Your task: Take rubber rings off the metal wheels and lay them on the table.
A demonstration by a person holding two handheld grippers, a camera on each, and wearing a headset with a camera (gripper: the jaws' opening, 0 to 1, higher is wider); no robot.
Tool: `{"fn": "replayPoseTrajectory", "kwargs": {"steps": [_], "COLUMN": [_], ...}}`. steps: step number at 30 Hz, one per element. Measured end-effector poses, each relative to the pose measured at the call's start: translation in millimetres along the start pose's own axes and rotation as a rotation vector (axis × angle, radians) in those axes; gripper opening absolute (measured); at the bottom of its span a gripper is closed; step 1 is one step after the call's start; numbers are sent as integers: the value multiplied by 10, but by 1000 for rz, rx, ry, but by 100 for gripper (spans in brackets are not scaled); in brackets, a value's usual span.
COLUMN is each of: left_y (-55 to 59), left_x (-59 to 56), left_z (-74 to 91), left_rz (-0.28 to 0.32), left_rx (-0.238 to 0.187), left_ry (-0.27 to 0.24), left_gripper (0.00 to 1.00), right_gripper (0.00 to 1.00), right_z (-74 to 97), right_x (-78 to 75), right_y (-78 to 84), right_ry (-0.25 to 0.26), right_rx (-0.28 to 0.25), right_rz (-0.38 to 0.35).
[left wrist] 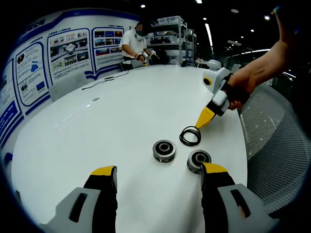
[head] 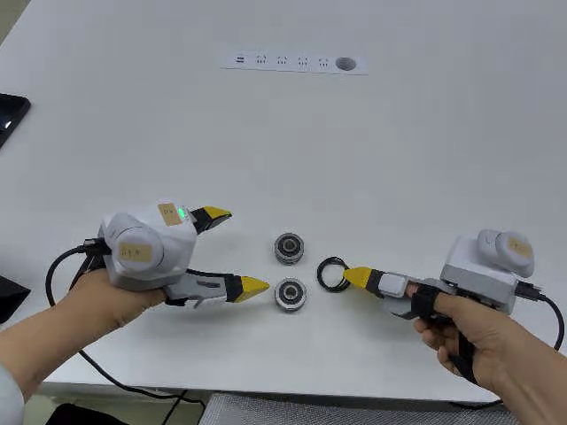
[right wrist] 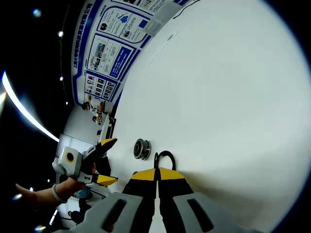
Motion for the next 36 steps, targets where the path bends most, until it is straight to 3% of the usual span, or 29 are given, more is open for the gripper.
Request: {"fn": "replayPoseTrajectory", "kwargs": {"steps": [13, 20, 26, 32, 36], "left_y": [5, -6, -44, -60, -77], "left_x": [-29, -79, -149, -180, -193], "left_z": [39, 92, 158, 210, 252], "left_rz": [7, 11, 19, 35, 55], "left_rx": [-9, -26, -63, -80, -101], "left_ry": [12, 19, 41, 45, 44], "left_gripper": [70, 70, 70, 70, 71], "right_gripper": [17, 23, 34, 39, 46], "right_z": [10, 61, 129, 207, 246], "right_x": [26, 58, 131, 197, 243], "right_y": [16, 18, 6, -20, 4], "right_ry": [35, 41, 23, -6, -29], "right_rx": [38, 55, 51, 32, 43], "right_rz": [181, 313, 429, 486, 586]}}
Point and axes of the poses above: the centre of the closed fingertips' face, and the gripper's own axes: z roughly backward along the fingers, x roughly to its left, y roughly out of its underside, the point moved 1 cm from there along z, roughly backward along the fingers, and after that the axes turned 2 degrees about -z, right-handed, at the moved point
